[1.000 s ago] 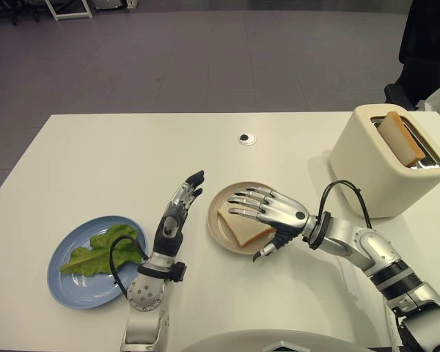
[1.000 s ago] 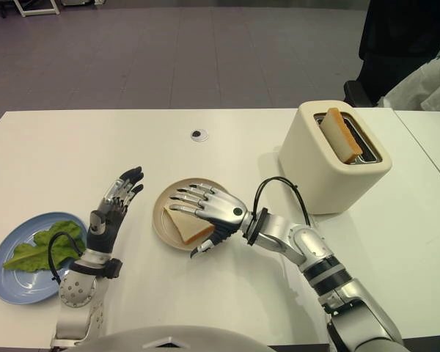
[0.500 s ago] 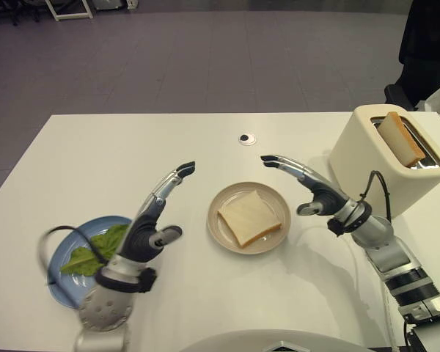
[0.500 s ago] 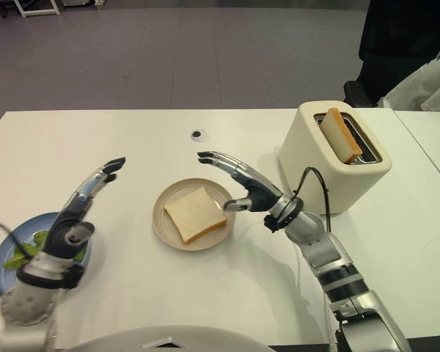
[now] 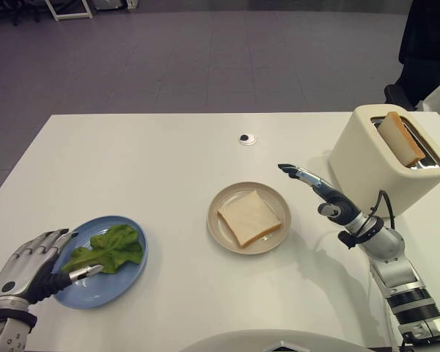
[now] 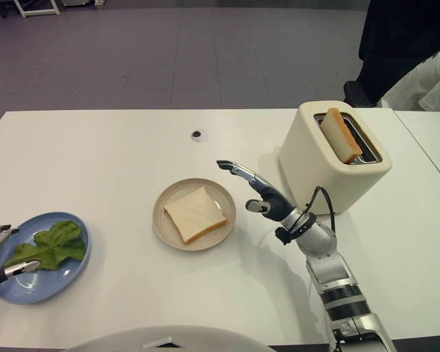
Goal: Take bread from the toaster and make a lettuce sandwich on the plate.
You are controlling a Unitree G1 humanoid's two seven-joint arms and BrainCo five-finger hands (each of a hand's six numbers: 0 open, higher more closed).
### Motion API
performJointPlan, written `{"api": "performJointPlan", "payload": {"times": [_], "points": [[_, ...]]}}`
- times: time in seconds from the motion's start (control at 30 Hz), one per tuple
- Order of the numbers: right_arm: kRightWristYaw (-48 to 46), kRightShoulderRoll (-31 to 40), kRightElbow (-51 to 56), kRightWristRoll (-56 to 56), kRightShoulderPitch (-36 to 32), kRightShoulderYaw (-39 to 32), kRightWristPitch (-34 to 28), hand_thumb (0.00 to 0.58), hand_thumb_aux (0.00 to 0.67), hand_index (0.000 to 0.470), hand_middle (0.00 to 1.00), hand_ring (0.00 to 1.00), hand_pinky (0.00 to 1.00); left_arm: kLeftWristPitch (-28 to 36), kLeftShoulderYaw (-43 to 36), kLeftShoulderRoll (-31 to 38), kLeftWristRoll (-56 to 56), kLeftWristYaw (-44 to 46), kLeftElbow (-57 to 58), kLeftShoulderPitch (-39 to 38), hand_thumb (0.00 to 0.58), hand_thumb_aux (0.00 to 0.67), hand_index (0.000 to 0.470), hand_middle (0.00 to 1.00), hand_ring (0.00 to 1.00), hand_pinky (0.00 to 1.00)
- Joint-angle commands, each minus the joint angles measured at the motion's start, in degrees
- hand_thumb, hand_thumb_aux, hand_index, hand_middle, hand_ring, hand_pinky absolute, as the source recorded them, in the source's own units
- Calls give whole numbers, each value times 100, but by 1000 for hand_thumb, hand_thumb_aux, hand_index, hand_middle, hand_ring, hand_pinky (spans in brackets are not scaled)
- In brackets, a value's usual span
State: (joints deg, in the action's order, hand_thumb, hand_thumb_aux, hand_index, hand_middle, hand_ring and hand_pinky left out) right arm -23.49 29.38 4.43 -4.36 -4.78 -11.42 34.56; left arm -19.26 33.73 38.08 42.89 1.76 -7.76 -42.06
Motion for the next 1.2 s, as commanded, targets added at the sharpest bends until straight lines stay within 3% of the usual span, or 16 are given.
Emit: {"api": "performJointPlan", "payload": {"times": [0.03,0.23,0.27,0.3,0.37,0.4,0.47,0.5,0.53,0.57,0.93,1.2], "points": [[-109,-33,-4,85,90,165,-42,0,0,0,0,0,0,-225,-356,258,250,-365,482,83,0,0,0,0,0,0],[-195,-83,-65,91,141,298,-63,0,0,0,0,0,0,-55,-598,575,636,-652,815,127,0,0,0,0,0,0],[-206,-93,-82,89,150,313,-72,0,0,0,0,0,0,-5,-634,606,674,-669,823,152,71,42,29,0,0,0],[-215,-102,-93,90,162,326,-77,0,0,0,0,0,0,46,-681,630,718,-681,820,181,205,131,92,0,0,0],[-231,-125,-95,106,162,342,-90,0,0,0,0,0,0,136,-780,674,777,-697,811,230,251,166,116,0,0,0],[-239,-135,-99,112,164,351,-96,0,0,0,0,0,0,174,-825,692,797,-694,799,241,319,221,155,0,0,0],[-256,-157,-117,124,164,371,-104,0,0,0,0,0,0,234,-904,726,829,-674,754,249,480,391,275,0,0,0],[-261,-166,-123,131,166,382,-103,0,0,0,0,0,0,256,-933,733,836,-665,713,249,500,420,295,0,0,0],[-262,-177,-140,144,174,392,-109,0,0,0,0,0,0,269,-955,750,832,-664,685,250,546,507,356,0,0,0],[-263,-184,-152,157,182,401,-112,0,0,0,0,0,0,276,-969,764,823,-667,665,247,580,657,461,0,0,0],[-248,-245,-246,226,209,487,-175,0,0,0,0,0,0,205,-899,872,662,-767,533,147,580,670,470,0,0,0],[-204,-286,-203,288,177,586,-192,0,0,0,0,0,0,-433,178,758,-1092,-450,240,-5,580,670,470,0,0,0]]}}
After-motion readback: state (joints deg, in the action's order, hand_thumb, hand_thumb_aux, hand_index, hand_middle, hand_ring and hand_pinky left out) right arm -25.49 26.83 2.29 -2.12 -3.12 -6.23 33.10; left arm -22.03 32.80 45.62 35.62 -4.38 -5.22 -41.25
